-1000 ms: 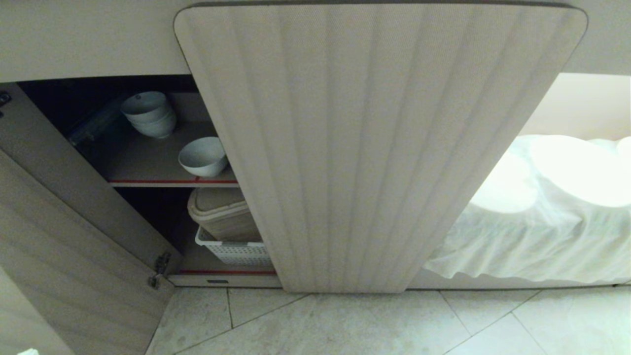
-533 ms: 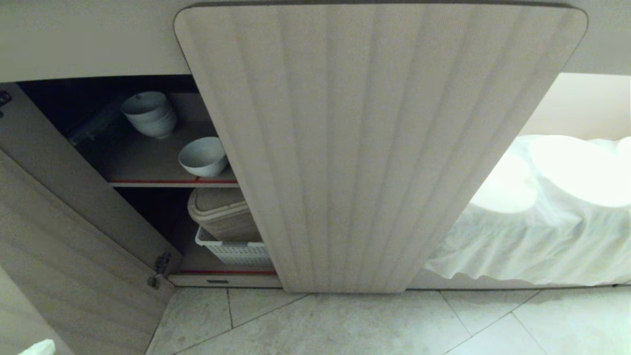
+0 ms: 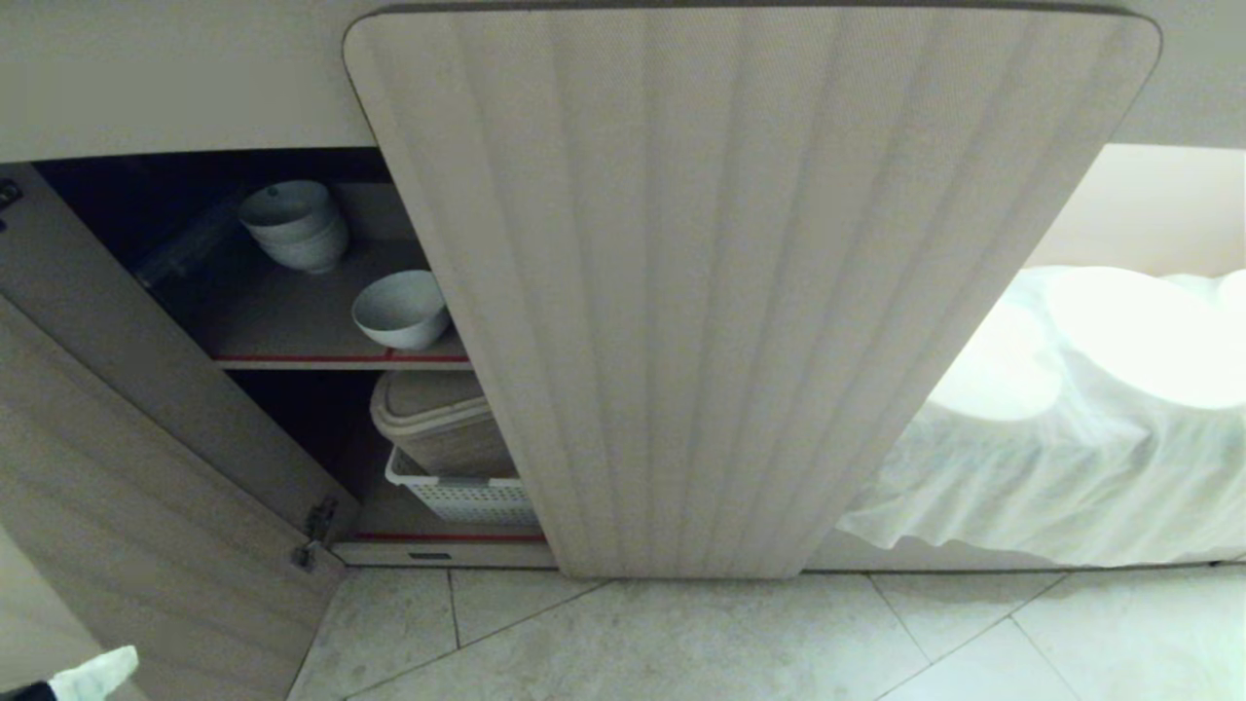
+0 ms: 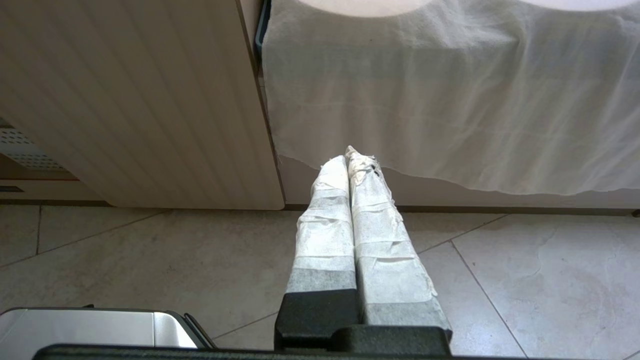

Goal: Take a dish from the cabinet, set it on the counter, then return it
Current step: Take the bowl from the cabinet

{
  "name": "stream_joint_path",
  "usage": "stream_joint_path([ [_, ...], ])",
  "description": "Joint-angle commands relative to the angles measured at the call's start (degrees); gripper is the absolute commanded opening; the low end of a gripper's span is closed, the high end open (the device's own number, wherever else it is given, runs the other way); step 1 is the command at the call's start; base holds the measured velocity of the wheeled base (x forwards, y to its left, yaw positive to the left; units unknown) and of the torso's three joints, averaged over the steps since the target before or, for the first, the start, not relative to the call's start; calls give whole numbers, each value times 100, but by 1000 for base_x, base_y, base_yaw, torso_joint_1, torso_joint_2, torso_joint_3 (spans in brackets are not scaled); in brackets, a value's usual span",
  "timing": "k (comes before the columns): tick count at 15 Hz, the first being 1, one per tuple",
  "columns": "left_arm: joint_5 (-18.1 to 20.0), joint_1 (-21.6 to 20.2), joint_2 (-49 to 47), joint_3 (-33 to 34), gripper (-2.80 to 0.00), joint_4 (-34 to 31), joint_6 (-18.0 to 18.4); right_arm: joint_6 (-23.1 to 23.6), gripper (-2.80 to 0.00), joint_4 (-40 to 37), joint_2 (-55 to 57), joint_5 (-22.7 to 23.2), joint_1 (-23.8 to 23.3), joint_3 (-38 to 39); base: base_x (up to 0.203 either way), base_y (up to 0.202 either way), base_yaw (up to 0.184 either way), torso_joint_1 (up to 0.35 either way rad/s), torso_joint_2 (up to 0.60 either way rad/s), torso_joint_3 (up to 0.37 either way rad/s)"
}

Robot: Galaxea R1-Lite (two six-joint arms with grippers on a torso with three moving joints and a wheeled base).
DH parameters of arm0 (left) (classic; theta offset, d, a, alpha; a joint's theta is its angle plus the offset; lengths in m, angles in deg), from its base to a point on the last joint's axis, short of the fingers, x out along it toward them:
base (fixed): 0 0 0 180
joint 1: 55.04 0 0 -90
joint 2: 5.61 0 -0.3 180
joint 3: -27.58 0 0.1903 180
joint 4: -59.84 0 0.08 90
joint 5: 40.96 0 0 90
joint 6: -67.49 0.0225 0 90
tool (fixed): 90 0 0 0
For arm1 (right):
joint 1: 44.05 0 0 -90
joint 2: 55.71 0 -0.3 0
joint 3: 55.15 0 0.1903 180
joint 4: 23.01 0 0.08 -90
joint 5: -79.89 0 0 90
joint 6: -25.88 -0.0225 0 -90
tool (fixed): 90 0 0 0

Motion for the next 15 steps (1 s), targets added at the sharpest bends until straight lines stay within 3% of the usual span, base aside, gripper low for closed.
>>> stream_joint_path([
  [1, 0, -1, -587, -16, -280, -6, -191, 0, -280, 0, -2, -1, 5, 0, 0, 0, 0, 0, 0, 0],
  [4, 58, 17, -1313, -16, -280, 196, -311, 0, -280, 9, -2, -1, 6, 0, 0, 0, 0, 0, 0, 0],
  [9, 149, 16, -2578, -124, -280, 1970, -615, 0, -280, 0, -2, -1, 4, 0, 0, 0, 0, 0, 0, 0],
  [10, 208, 11, -2749, -290, -280, 2302, -948, 0, -280, 0, -2, -1, -2, 0, 0, 0, 0, 0, 0, 0],
  [13, 403, 8, -3299, -612, -280, 2462, -1538, 0, -280, 0, -2, -1, -2, 0, 0, 0, 0, 0, 0, 0],
  [15, 438, 21, -3533, -886, -280, 2537, -2201, 0, -280, 0, -2, -1, 3, 0, 0, 0, 0, 0, 0, 0],
])
